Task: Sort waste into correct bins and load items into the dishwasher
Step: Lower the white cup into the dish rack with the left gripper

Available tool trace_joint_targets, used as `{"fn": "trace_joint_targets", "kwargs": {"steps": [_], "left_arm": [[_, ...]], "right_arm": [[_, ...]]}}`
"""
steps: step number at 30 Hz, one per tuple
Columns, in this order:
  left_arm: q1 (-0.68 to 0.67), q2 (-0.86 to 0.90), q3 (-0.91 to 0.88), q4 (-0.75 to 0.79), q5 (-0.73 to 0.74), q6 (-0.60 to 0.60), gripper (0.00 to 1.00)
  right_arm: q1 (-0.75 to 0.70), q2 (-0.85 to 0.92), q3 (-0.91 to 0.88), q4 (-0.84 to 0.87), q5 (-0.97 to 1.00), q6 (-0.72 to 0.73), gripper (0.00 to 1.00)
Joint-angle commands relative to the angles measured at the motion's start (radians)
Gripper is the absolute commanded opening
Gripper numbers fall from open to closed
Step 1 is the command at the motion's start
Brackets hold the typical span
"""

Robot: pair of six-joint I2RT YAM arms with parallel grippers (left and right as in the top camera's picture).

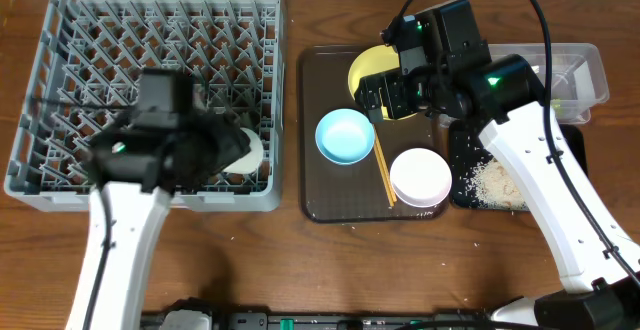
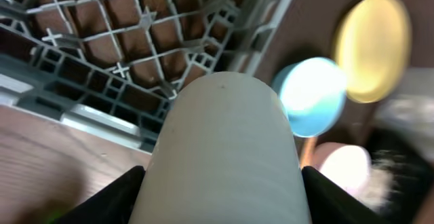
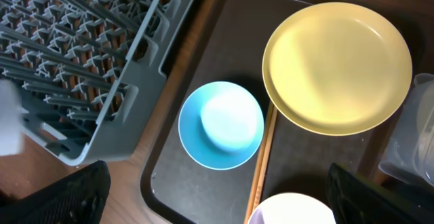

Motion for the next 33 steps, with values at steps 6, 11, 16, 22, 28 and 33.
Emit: {"fn": "trace_joint_targets", "kwargs": {"steps": [6, 11, 16, 22, 28, 33], "left_arm": [[-0.086, 0.193, 0.005, -0.019, -0.179, -0.011, 0.29], [-0.086, 0.282, 0.004, -0.037, -0.222, -0.032, 0.29], [-0.087, 0.352, -0.013, -0.007, -0.253, -0.032, 0.3], [-0.088, 0.41, -0.015, 0.008, -0.249, -0.032, 0.59], [-0.088, 0.412, -0.014, 0.014, -0.249, -0.032, 0.77], [-0.088, 0.41, -0.004, 0.013, -0.249, -0.027, 0.88]], "right_arm": [[0.009, 0.006, -0.001, -0.024, 0.013, -0.015, 0.99], [0.009, 0.006, -0.001, -0.037, 0.014, -0.015, 0.99], [0.009, 0.006, -0.001, -0.032, 0.014, -0.019, 0.99], [0.009, 0.006, -0.001, -0.032, 0.014, -0.023, 0.99], [0.009, 0.006, -0.001, -0.034, 0.014, -0.031, 0.99], [0.008, 0.006, -0.001, -0.026, 0.014, -0.03, 0.99]]}}
